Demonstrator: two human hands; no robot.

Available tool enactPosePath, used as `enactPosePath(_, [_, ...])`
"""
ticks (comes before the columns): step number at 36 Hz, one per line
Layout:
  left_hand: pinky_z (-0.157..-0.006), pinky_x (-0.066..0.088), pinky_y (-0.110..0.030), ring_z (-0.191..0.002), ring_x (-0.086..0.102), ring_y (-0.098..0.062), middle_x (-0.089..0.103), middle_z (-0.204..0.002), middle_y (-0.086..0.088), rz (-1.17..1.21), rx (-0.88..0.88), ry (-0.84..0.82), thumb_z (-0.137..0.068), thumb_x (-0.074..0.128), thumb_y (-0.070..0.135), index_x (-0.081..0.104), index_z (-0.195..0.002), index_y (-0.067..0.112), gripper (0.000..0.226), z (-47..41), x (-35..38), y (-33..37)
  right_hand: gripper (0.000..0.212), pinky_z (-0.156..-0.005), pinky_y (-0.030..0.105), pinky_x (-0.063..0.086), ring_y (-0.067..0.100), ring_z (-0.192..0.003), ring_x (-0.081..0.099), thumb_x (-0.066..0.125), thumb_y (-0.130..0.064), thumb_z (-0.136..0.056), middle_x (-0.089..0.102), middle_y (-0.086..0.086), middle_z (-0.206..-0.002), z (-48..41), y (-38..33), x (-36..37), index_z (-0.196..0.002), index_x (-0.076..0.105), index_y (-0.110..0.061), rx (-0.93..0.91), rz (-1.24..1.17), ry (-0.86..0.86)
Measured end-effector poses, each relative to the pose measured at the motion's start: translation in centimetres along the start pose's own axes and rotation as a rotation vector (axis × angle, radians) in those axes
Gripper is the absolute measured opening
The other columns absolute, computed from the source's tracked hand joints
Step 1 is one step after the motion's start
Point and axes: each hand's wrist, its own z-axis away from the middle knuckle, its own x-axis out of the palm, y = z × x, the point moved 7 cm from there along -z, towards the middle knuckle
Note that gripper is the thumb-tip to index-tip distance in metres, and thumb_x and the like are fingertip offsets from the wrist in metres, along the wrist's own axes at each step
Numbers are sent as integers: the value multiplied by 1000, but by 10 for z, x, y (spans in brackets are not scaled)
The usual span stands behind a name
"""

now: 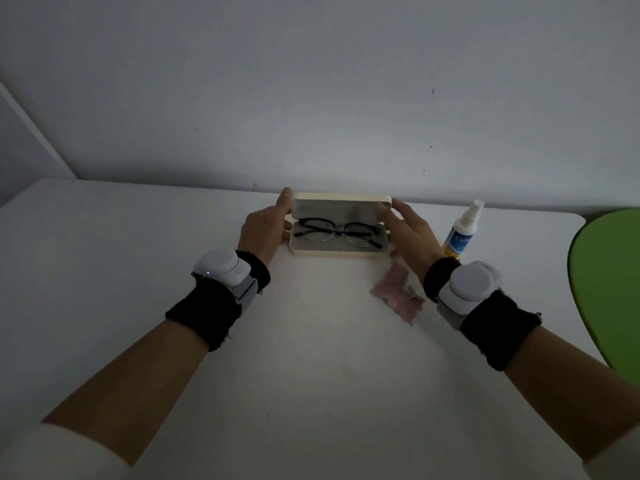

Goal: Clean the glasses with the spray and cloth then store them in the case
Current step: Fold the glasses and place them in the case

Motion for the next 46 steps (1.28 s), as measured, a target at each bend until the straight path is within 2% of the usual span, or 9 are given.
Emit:
enactPosePath(2, [-84, 57, -40, -69, 68, -21, 71, -80, -6, -20, -6, -1, -83, 43, 73, 69, -79, 21, 58, 2, 0, 1, 57, -99, 47, 50, 21, -107, 62, 48, -70, -86, 65, 2, -116, 0, -1, -1, -132, 54, -37, 28, -25, -7])
enactPosePath(5, [-81, 59, -40, -66, 69, -20, 72, -76, -4, -40, -22, 23, -78, 47, 77, 71, -78, 17, 64, 5, -2, 3, 65, -101, 51, 48, 24, -109, 63, 46, -77, -82, 66, 4, -116, 0, -2, -2, -127, 58, -32, 61, -31, -4])
enactPosePath(14, [-66, 61, -34, -66, 71, -23, 74, -77, -3, -38, -33, 73, -73, 61, 73, 75, -76, 12, 62, 5, -4, 2, 52, -97, 47, 51, 24, -100, 65, 46, -68, -89, 69, 5, -106, -5, -4, -5, -114, 62, -26, 69, 0, 86])
enactPosePath(21, [-67, 60, -35, -61, 70, -20, 76, -80, 1, 34, -94, 35, -69, 69, 66, 76, -75, 15, 52, 2, -1, 3, 48, -99, 47, 50, 27, -107, 63, 50, -58, -92, 68, 5, -113, -8, -6, -5, -114, 68, -21, 79, -6, 91])
enactPosePath(29, [-78, 59, -35, -69, 69, -21, 75, -93, -2, 66, -86, -49, -77, 70, 57, 75, -86, 14, 44, 7, -2, 2, 40, -101, 48, 49, 27, -108, 65, 54, -56, -91, 70, 3, -116, -3, 0, -5, -112, 72, -28, 76, -39, 48])
enactPosePath(33, [-85, 58, -37, -72, 67, -20, 74, -99, -6, 79, -66, -87, -80, 70, 51, 73, -89, 13, 39, 9, -3, 0, 29, -100, 47, 50, 26, -105, 66, 54, -53, -93, 71, 2, -113, 0, 2, -6, -104, 73, -34, 37, -27, 18])
enactPosePath(37, [-95, 54, -41, -80, 67, -21, 73, -104, -7, 81, -58, -147, -83, 69, 48, 73, -91, 15, 34, 12, -3, -4, 41, -102, 45, 48, 23, -111, 64, 51, -54, -94, 70, 2, -117, 2, 6, -4, -118, 69, -26, 0, 11, -11])
enactPosePath(41, [-99, 51, -41, -92, 69, -25, 73, -106, -9, 38, -47, -178, -86, 66, 45, 74, -96, 13, 35, 15, -4, -3, 55, -108, 41, 44, 20, -124, 56, 50, -57, -94, 61, -1, -134, 3, 9, -5, -136, 57, -23, -14, 84, -33])
enactPosePath(46, [-101, 49, -36, -101, 67, -25, 69, -114, -13, 34, -28, -206, -90, 64, 36, 71, -106, 11, 30, 23, -4, -3, 61, -108, 39, 44, 19, -112, 63, 50, -54, -95, 58, -2, -137, 6, 13, -6, -143, 49, -18, -26, 146, -84])
